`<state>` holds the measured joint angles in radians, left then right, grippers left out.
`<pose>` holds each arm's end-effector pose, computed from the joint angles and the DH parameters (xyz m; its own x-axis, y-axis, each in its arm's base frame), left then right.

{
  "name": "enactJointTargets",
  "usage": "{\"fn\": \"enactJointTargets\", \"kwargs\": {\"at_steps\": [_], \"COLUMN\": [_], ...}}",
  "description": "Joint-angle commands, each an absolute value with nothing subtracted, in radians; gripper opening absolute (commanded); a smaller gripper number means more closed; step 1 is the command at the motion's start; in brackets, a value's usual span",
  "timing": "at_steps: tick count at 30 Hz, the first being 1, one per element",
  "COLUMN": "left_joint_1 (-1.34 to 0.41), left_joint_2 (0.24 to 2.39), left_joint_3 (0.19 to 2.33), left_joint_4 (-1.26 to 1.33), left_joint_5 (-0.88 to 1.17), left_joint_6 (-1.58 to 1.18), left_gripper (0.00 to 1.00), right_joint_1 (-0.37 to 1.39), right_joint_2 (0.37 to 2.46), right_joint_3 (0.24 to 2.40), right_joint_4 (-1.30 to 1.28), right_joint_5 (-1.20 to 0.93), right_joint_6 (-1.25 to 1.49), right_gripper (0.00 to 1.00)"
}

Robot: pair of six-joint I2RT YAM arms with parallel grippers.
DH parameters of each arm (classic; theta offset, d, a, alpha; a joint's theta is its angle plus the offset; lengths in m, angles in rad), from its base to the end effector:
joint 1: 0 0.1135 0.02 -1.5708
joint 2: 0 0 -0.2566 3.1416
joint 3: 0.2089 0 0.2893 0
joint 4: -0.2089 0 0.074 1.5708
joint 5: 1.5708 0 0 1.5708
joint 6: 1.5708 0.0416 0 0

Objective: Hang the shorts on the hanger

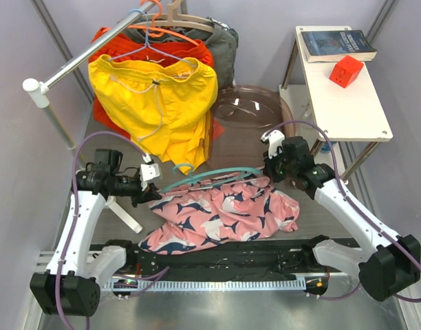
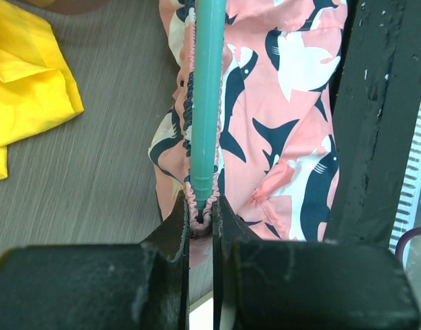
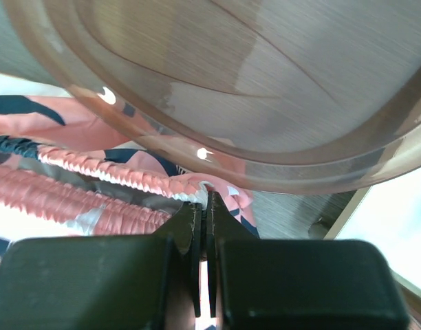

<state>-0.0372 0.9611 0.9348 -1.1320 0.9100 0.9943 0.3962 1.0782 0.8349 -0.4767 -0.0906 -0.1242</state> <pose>0.1961 -0.0402 0.2852 -0.2147 0.5229 -0.8249 0.9524 0.2993 -0.0581 0.2518 0.1094 0.2535 -0.5482 -0.3631 -0.7534 -0.5190 0.8541 -0.0339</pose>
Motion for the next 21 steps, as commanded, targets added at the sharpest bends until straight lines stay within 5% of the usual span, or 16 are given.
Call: {"fn": "enactJointTargets", "kwargs": {"at_steps": [1, 21], "left_joint_1": [-0.008, -0.293], "left_joint_2": [0.954, 1.048], "left_joint_3": [0.951, 1.035], "left_joint_4": [-1.190, -0.988], "left_joint_5": [0.741, 0.519], "left_joint_6": [1.019, 0.735], "left_gripper": [0.00, 0.00], "right_joint_1": [0.348, 0.396], "right_joint_2": [1.060, 1.167], "right_joint_3": [0.931, 1.200], "right_joint_4": [-0.573, -0.778], "right_joint_5": [0.014, -0.158], "right_joint_6": [-0.178, -0.229], "right_gripper": [0.01, 0.01]}}
